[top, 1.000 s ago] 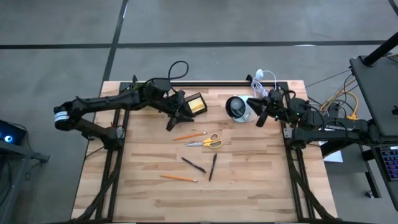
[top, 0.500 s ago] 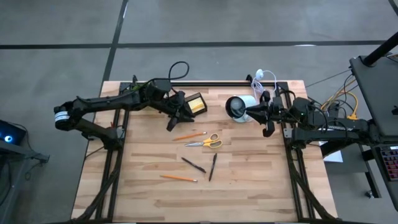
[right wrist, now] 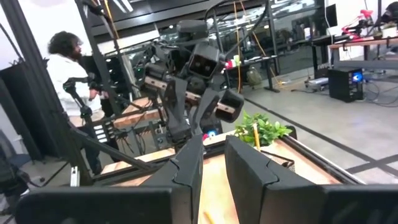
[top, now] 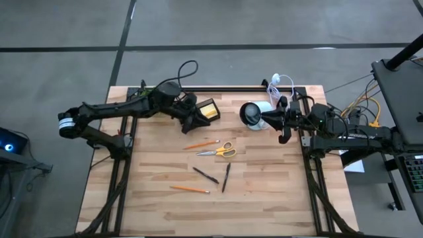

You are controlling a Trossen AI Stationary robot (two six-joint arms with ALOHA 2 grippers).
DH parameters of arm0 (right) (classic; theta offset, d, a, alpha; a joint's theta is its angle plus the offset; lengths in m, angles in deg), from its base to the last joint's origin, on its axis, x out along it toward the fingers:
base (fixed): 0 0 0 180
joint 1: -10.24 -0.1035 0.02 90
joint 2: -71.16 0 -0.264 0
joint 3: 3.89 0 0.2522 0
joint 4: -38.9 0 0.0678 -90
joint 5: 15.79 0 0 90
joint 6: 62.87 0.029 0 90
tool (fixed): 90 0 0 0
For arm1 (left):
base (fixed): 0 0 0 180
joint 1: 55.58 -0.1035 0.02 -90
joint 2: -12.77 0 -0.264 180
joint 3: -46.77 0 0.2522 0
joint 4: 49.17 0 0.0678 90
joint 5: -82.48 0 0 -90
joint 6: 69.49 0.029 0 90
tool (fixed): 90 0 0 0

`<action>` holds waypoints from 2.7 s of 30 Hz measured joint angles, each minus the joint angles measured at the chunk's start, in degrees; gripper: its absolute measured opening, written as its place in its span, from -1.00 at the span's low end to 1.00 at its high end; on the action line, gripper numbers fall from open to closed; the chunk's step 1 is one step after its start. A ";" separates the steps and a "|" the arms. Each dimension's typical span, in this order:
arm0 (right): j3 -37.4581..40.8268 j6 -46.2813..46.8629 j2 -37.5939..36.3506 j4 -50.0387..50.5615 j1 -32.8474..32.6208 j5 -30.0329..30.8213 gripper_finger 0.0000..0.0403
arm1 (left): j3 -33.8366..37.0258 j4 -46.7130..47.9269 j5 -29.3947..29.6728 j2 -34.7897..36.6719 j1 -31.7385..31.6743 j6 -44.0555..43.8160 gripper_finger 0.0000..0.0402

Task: Pick and place office supplies into organizer
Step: Put the bottom yellow pencil into the black desk organizer

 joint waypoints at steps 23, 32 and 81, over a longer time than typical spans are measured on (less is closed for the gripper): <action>0.00 -0.02 0.00 0.04 0.00 0.15 -0.71 | -0.68 -13.92 -1.35 -1.22 6.71 -15.75 0.07; 0.00 -0.24 0.00 0.04 0.00 0.27 -0.71 | -1.95 -8.90 12.20 -1.15 14.64 -8.91 0.08; 0.00 -3.30 -0.01 0.26 0.00 1.90 -0.71 | -21.99 46.43 25.27 -30.81 40.35 -2.94 0.08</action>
